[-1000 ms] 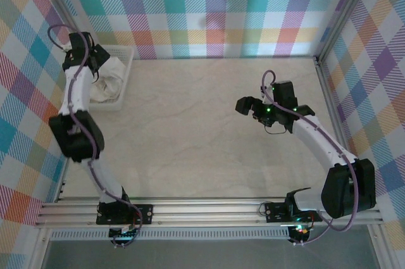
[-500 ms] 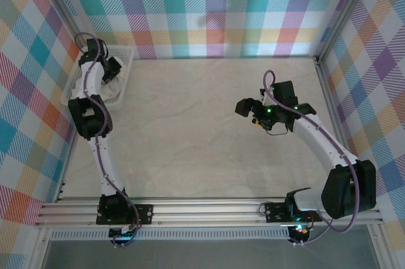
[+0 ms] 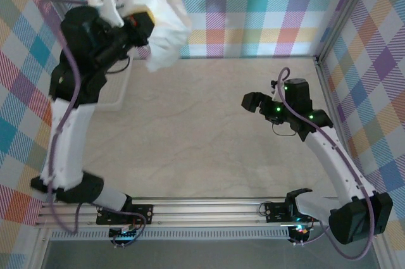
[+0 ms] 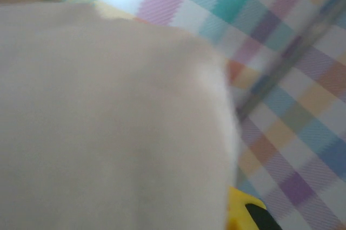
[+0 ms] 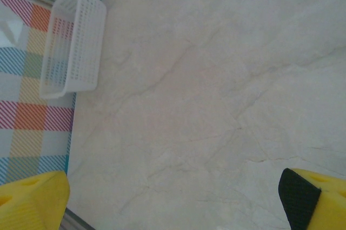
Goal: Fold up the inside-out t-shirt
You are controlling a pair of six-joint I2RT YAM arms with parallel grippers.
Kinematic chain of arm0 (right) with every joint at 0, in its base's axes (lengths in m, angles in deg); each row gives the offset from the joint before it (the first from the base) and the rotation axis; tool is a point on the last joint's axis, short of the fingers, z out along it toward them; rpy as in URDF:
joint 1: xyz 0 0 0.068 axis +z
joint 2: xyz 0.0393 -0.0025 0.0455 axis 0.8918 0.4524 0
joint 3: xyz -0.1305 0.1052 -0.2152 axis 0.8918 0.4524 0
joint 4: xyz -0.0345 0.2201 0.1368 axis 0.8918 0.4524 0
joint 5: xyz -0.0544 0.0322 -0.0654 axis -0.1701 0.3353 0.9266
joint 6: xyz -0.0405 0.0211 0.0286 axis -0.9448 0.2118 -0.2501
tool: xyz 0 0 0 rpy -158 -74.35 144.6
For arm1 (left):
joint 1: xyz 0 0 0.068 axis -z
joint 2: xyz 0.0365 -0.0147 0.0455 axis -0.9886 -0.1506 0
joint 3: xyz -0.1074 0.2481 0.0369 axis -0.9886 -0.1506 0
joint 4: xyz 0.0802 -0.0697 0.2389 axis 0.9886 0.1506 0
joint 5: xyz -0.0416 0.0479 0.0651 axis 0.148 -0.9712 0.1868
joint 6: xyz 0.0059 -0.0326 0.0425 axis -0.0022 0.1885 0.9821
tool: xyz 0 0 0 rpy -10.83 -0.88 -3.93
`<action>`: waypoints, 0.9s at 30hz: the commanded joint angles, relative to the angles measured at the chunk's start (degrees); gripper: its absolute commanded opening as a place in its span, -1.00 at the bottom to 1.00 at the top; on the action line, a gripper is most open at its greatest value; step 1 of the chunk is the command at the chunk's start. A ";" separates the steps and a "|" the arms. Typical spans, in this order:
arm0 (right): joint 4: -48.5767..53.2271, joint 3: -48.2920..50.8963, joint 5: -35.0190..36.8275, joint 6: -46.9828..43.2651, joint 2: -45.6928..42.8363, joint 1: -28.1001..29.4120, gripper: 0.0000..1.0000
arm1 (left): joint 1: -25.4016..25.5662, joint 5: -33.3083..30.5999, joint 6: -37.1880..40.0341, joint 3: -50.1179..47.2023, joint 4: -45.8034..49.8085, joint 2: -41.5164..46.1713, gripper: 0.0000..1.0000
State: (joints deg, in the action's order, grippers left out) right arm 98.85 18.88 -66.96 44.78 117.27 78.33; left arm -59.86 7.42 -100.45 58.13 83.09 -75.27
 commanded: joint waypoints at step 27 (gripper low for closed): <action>-1.75 12.90 11.25 -6.05 18.63 1.03 0.99 | 18.78 -9.58 -21.72 -71.44 -7.16 4.14 0.53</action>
State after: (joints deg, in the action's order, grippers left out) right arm 100.20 30.68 -60.56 41.17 134.18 79.01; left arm -41.59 1.23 -117.87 -11.92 77.30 -71.34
